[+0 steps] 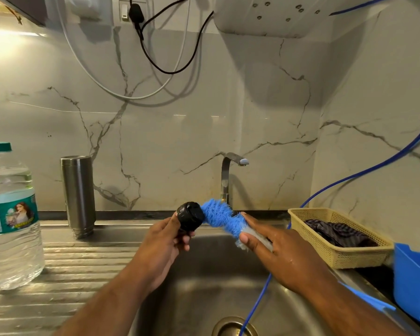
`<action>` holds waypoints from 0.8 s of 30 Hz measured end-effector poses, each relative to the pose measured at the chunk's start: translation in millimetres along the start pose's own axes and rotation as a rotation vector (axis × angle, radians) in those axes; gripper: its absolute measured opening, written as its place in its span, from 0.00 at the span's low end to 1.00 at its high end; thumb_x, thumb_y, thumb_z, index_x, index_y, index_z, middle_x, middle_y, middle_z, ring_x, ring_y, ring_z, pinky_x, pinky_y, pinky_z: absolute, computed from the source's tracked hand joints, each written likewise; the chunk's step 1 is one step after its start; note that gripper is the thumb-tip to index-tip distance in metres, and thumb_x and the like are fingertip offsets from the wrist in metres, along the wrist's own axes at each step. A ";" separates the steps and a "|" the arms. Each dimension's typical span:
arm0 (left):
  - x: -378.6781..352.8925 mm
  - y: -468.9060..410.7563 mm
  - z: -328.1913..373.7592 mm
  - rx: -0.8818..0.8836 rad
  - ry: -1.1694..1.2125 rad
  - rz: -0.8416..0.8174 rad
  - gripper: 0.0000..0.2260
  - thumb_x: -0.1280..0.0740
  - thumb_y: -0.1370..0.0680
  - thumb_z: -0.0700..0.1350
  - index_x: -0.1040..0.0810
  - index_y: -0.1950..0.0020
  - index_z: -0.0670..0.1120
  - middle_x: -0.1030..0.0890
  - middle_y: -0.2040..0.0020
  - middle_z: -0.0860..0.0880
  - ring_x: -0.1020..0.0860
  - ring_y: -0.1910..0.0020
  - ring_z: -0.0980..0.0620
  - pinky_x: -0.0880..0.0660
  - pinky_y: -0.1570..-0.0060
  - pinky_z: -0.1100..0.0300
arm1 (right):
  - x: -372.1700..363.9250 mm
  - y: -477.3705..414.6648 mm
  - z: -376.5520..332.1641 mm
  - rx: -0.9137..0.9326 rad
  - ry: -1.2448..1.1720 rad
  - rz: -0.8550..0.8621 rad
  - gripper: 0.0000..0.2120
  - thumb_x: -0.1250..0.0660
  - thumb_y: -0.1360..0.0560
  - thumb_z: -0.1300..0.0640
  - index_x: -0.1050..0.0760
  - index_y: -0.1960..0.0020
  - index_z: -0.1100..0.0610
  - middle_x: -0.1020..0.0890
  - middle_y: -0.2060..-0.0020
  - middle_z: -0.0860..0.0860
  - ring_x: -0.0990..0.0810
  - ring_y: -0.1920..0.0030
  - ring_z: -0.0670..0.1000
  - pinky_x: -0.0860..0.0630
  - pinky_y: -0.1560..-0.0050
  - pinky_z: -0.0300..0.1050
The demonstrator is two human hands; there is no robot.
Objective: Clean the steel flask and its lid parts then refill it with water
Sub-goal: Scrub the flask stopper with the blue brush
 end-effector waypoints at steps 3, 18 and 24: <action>2.6 -2.5 0.5 0.015 0.027 0.024 0.16 0.44 0.14 0.49 0.20 0.38 0.43 0.22 0.61 0.43 0.29 0.66 0.53 0.30 0.61 0.58 | 4.6 1.5 -1.3 0.024 -0.052 0.051 0.30 0.51 0.25 0.27 0.42 0.24 0.29 0.18 0.39 0.39 0.21 0.45 0.38 0.23 0.46 0.39; -15.9 12.5 -3.2 0.182 -0.031 -0.082 0.19 0.49 0.13 0.49 0.22 0.37 0.41 0.24 0.64 0.45 0.30 0.68 0.52 0.32 0.63 0.55 | -0.1 1.8 -8.0 0.108 -0.216 0.047 0.26 0.51 0.26 0.21 0.45 0.28 0.20 0.20 0.37 0.35 0.22 0.39 0.38 0.21 0.38 0.50; -13.4 14.4 -5.2 0.129 -0.117 -0.067 0.17 0.48 0.13 0.47 0.21 0.41 0.42 0.23 0.62 0.44 0.29 0.66 0.52 0.30 0.62 0.55 | 4.7 5.2 -19.0 0.152 -0.069 0.041 0.26 0.56 0.27 0.20 0.50 0.29 0.18 0.19 0.39 0.35 0.21 0.43 0.38 0.21 0.43 0.46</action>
Point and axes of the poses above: each hand's wrist, its own y-axis away from the middle knuckle, its own x-axis out of the back of the hand, z = x × y, the point moved 2 cm from there along -y, towards the middle knuckle
